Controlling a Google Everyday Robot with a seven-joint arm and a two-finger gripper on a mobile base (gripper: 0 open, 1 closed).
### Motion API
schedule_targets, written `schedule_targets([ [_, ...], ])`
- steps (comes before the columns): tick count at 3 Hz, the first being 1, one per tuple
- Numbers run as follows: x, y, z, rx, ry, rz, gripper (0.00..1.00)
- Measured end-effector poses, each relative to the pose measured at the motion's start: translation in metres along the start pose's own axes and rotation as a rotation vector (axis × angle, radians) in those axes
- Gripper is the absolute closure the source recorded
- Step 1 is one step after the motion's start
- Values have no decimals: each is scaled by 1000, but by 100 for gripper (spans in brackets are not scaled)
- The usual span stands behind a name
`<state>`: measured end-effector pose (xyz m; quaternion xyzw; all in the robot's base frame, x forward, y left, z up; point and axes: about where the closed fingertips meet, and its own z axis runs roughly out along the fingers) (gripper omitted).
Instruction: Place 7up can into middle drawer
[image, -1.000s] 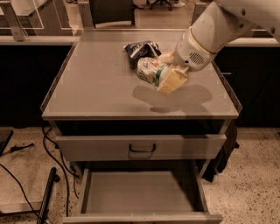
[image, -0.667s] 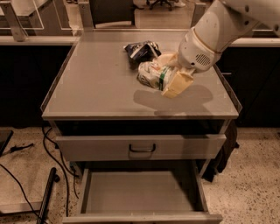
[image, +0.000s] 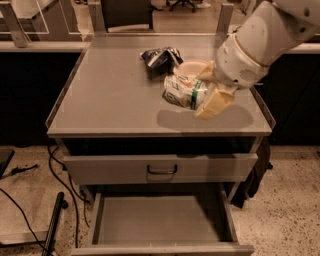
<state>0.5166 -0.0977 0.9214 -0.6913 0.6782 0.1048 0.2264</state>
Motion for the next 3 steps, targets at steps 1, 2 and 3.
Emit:
schedule_targets([
  [1,8,35,-21,10,14,-55,100],
  [2,16,69,-35,10,26,-84,100],
  [3,28,96,-27,10,18,-102,100],
])
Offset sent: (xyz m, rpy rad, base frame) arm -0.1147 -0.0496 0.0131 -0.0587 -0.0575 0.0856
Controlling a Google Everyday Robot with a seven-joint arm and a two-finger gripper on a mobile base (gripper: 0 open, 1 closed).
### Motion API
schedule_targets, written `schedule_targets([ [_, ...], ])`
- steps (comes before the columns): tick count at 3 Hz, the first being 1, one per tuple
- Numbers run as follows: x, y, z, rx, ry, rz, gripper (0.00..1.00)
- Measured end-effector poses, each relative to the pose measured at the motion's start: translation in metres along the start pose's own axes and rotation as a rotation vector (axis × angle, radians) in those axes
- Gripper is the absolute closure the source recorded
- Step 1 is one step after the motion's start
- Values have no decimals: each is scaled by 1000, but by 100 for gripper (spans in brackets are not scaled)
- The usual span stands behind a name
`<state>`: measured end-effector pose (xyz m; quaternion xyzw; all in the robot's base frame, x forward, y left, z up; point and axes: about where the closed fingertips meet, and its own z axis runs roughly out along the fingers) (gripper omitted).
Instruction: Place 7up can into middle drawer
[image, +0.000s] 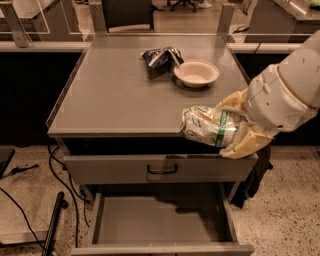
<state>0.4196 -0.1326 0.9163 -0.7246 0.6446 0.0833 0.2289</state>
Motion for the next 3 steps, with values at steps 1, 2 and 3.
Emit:
schedule_targets([
  [1,27,25,37,-31,-18,15,100],
  [2,34,33,48,-47,-17,22,100],
  [3,37,37,54,-51,-18,2,100],
])
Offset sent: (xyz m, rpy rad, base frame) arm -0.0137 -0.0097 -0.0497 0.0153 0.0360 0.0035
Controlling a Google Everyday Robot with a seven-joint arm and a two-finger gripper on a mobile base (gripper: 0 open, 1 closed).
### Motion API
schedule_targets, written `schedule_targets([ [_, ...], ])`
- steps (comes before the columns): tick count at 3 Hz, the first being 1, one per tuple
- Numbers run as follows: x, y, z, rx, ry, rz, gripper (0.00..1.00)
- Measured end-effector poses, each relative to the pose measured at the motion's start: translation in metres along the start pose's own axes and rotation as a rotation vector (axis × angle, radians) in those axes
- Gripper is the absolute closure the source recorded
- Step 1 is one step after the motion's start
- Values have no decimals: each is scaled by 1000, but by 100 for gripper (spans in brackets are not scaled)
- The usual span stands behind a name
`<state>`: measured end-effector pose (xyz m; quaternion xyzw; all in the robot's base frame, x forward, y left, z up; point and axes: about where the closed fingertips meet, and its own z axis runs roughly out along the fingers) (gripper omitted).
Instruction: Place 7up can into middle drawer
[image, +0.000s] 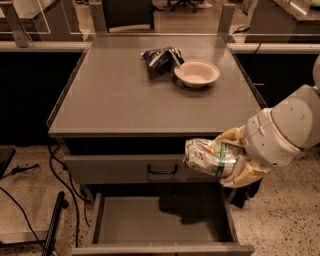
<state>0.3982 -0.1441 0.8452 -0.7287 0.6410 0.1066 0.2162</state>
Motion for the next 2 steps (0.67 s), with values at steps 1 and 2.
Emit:
schedule_targets([
  [1,20,14,33,-15,-30,-18,100],
  [2,42,31,77,-29,-72,-54,100],
])
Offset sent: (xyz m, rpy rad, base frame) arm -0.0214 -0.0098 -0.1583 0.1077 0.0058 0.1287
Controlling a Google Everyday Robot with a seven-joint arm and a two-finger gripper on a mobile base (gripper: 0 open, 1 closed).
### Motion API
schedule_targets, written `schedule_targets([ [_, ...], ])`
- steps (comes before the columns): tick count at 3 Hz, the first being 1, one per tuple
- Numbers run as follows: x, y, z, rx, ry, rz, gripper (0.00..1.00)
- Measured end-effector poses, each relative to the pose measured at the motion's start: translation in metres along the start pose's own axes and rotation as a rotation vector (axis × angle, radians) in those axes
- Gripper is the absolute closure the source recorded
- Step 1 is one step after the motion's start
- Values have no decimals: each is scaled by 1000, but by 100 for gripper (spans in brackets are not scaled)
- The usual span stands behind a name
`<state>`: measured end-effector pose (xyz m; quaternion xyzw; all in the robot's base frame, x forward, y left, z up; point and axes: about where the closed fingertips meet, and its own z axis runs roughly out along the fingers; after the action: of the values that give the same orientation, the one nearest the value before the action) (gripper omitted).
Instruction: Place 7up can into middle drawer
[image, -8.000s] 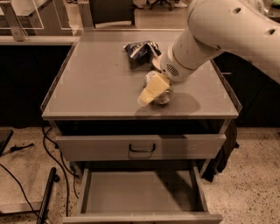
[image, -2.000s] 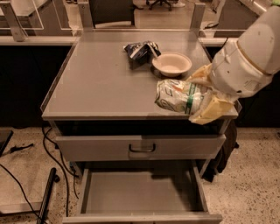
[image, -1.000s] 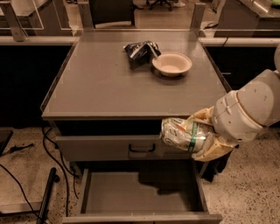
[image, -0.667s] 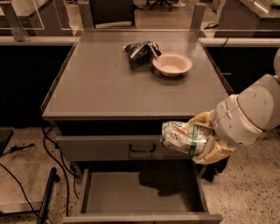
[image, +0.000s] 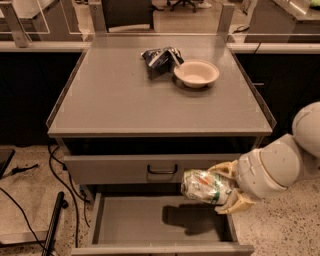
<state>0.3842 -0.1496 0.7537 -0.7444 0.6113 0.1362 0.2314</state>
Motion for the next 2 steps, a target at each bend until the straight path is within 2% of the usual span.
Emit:
schedule_targets([
  [1,27,15,56,-39,-52,-26,100],
  [2,32,17,65,-48,-68,-21,100],
])
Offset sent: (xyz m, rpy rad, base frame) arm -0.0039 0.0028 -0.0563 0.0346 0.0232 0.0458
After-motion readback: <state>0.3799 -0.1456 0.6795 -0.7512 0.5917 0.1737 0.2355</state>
